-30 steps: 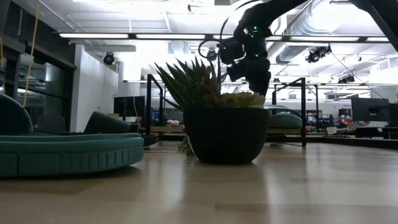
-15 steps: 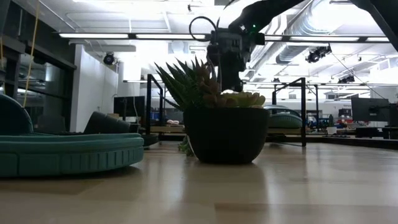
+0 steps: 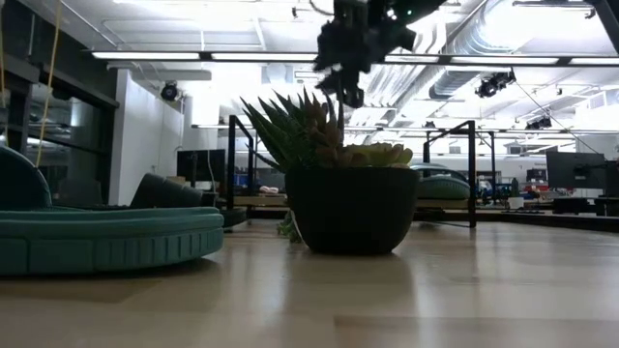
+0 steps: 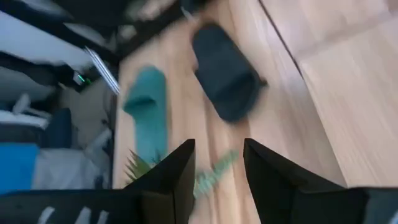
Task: Pick and place slides into the shelf
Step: Put the blue slipper on the shelf
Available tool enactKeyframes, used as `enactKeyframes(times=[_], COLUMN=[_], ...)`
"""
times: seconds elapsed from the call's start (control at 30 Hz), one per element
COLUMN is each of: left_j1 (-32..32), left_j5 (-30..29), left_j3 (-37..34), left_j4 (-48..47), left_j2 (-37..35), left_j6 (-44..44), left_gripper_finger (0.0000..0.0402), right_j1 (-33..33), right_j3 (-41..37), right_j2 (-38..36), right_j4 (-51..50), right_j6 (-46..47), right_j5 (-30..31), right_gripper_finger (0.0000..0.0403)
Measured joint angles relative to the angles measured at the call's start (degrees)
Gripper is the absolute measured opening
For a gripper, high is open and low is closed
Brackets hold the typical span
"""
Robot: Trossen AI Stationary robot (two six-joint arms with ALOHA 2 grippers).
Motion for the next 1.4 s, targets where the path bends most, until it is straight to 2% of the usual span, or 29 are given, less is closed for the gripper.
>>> enactKeyframes(times=[0.13, 0.27, 0.37, 0.5, 0.77, 1.07, 1.2, 1.4], left_j1=[0.00, -0.04, -0.04, -1.37, -7.53, -17.17, -21.85, -30.15], left_j5=[1.37, 5.91, 9.98, 14.50, 16.73, 16.72, 16.31, 11.22], left_j3=[0.00, 0.02, 0.01, -0.96, -0.95, -0.94, -0.94, -0.94], left_j4=[-0.02, -1.29, -4.75, -4.60, -4.56, -4.55, -4.56, -4.54], left_j2=[-1.62, -2.21, -2.04, -2.36, -3.70, -5.00, -4.96, -4.92], left_j6=[-2.43, -5.74, -9.32, -12.18, -18.43, -26.03, -28.90, -33.02], left_gripper_finger=[0.0246, 0.0246, 0.0246, 0.0246, 0.0246, 0.0246, 0.0246, 0.0246], right_j1=[0.32, 0.84, 1.26, 1.82, 4.68, 7.44, 7.89, 8.09], right_j3=[0.00, 0.00, 0.00, 0.00, 0.00, 0.00, 0.00, 0.00], right_j2=[-1.55, -2.84, -3.56, -4.22, -4.22, -4.22, -4.22, -4.22], right_j4=[6.27, 10.59, 11.74, 11.56, 11.51, 11.86, 12.99, 18.21], right_j6=[6.58, 10.53, 11.80, 13.40, 16.61, 20.68, 26.43, 35.57], right_j5=[-2.71, -3.80, -3.77, -3.67, -3.84, -2.22, -0.71, -0.17], right_gripper_finger=[0.0128, 0.0128, 0.0128, 0.0128, 0.0128, 0.0128, 0.0128, 0.0128])
